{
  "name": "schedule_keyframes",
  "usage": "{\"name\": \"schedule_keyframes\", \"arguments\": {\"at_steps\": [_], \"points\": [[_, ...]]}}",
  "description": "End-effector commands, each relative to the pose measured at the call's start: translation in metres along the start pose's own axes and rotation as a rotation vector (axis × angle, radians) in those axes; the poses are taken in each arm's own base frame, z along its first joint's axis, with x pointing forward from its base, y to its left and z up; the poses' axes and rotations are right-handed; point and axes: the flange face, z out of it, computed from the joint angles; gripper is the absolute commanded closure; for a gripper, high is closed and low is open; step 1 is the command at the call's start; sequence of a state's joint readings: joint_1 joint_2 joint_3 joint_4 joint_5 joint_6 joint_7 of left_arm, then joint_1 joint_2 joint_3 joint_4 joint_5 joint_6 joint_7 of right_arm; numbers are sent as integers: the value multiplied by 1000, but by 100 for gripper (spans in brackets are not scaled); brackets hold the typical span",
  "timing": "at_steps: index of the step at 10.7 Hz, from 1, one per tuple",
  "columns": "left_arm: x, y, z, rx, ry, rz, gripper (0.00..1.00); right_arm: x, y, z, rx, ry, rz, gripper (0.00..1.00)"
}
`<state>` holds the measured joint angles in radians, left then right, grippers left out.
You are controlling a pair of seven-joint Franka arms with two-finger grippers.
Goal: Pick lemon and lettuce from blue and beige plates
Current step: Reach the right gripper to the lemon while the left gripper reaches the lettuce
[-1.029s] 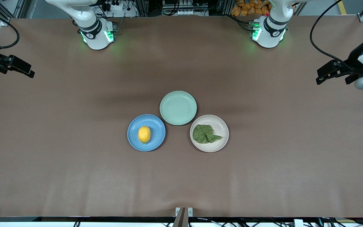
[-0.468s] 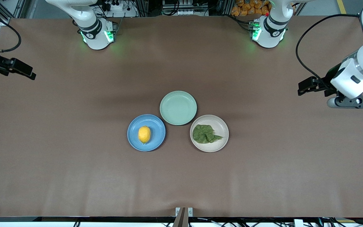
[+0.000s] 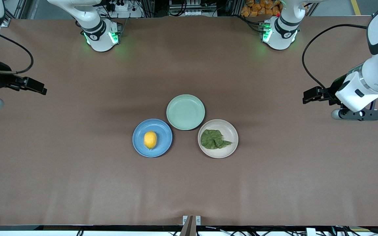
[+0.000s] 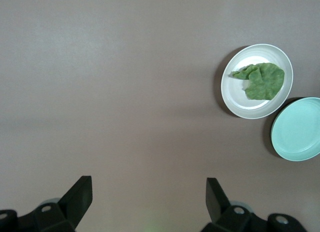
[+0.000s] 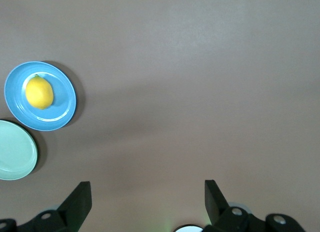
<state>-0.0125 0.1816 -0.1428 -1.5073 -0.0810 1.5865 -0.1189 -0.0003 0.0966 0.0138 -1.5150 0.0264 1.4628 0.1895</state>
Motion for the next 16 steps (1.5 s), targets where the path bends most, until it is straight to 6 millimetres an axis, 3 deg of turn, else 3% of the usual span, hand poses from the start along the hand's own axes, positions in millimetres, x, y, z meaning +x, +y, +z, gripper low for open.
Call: {"name": "schedule_keyframes", "arguments": {"at_steps": [1,2,3,4,5,6,8,12,15,16], "points": [[20,26,34,-11,-19,0,0,15,-5,15,10,-24,7,0],[28,32,49,-17,-25,-4,0,19,-6,22,7,-36,6,0],[38,46,78,-18,-54,13,0,24,-7,30,6,-50,4,0],[40,71,96,-16,-65,41,0,29,-9,40,2,-68,1,0],[45,75,109,-18,-75,6,0,31,-12,45,3,-76,-3,0],[49,96,126,-19,-66,-22,0,33,-22,53,18,-92,-16,0],[60,119,157,-27,-40,-90,0,42,-40,62,117,-80,-12,0],[64,186,223,-39,11,-200,0,51,-74,86,124,-92,52,0],[60,217,272,-9,15,-175,0,58,-116,106,124,-57,99,0],[61,217,285,16,12,-160,0,61,-129,116,124,-48,109,0]]}}
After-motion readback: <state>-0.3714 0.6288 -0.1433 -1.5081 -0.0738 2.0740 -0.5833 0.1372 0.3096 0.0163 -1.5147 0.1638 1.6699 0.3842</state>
